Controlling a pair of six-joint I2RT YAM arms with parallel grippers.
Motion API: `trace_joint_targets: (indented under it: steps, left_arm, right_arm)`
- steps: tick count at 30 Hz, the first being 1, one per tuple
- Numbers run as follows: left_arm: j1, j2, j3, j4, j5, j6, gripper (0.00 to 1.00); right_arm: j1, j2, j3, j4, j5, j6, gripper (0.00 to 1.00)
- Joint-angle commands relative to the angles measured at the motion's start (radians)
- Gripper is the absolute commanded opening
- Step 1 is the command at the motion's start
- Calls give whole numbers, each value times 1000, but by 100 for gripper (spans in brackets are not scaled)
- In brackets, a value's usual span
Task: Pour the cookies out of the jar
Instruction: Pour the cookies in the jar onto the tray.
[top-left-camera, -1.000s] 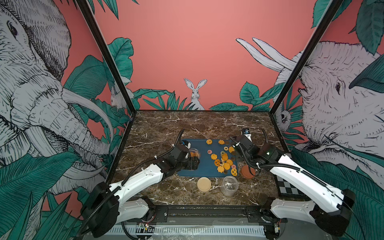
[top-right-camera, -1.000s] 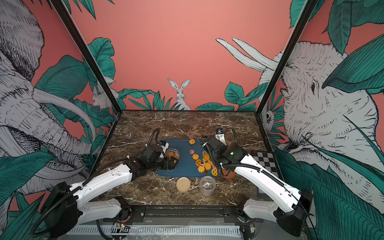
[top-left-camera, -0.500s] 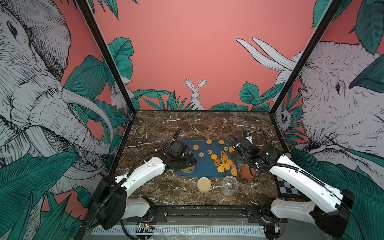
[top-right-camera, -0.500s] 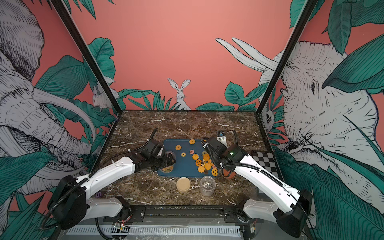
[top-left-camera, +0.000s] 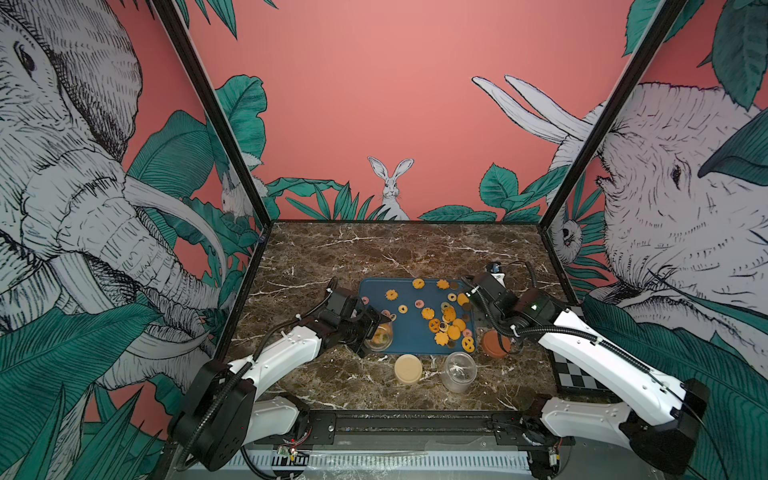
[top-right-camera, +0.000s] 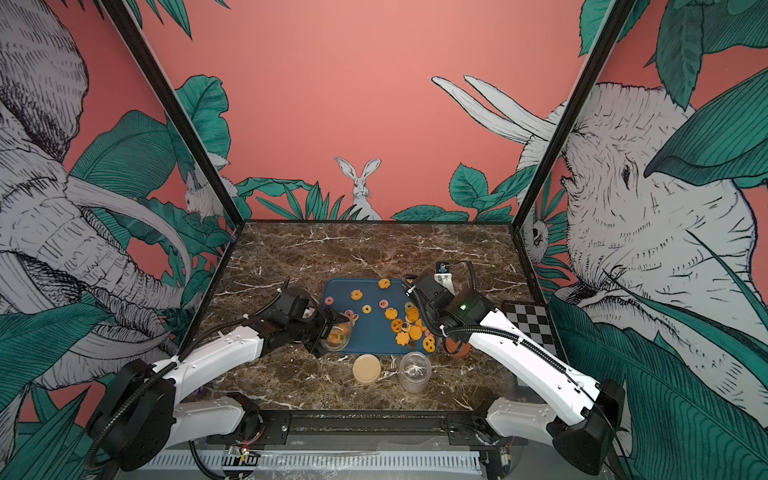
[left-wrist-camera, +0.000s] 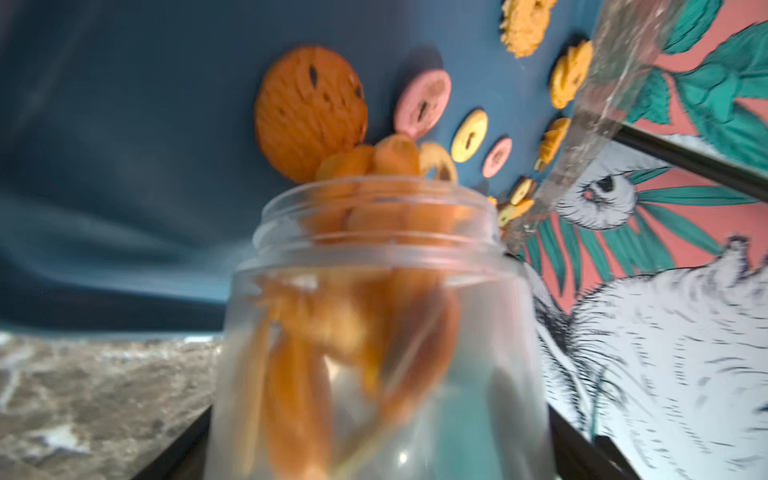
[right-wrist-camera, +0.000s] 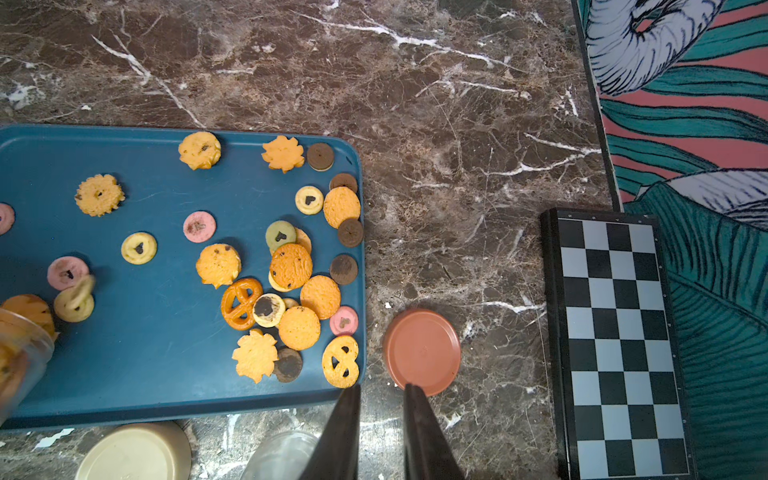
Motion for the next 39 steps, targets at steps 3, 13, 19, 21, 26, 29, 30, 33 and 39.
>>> trace_joint_targets:
  steps: [3, 13, 19, 21, 26, 29, 30, 33, 39]
  left_arm:
    - [27, -87, -76, 187, 41, -292, 0]
    - [2, -118, 8, 21, 10, -205, 0]
    - [12, -117, 112, -243, -39, 31, 0]
    - [12, -67, 190, -360, -45, 177, 0]
    - [4, 95, 448, -631, -108, 646, 0]
    - [-44, 213, 596, -795, -216, 938, 0]
    - [-71, 255, 630, -836, -270, 1012, 0]
    - [-194, 381, 741, -983, -465, 1159, 0]
    - [-334, 474, 881, -1122, -737, 1203, 0]
  right_arm:
    - [-7, -16, -12, -24, 16, 21, 22]
    - [-10, -14, 6, -33, 15, 20, 21]
    - [-13, -14, 12, -35, 15, 16, 21]
    - [-14, -14, 16, -36, 13, 15, 22]
    - [-16, -15, 19, -35, 8, 10, 21]
    - [-19, -13, 22, -33, 6, 11, 22]
    - [-19, -13, 22, -32, 4, 10, 22]
    - [-21, -13, 24, -25, -1, 14, 21]
    - [-24, -18, 22, -29, -1, 17, 21]
